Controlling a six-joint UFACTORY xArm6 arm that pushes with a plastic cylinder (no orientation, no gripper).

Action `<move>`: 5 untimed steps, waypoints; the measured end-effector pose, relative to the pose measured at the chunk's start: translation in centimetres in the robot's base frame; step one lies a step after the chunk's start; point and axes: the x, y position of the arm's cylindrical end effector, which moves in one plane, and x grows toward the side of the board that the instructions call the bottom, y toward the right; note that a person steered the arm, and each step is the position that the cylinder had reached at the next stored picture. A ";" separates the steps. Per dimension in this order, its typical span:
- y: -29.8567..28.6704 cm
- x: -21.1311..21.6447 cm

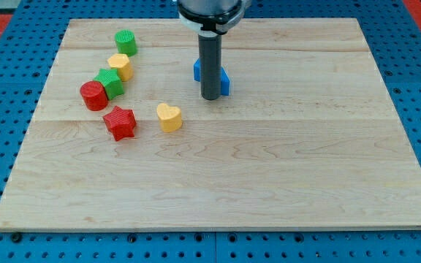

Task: Nudge the red star up a bit

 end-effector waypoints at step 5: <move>-26.6 11.2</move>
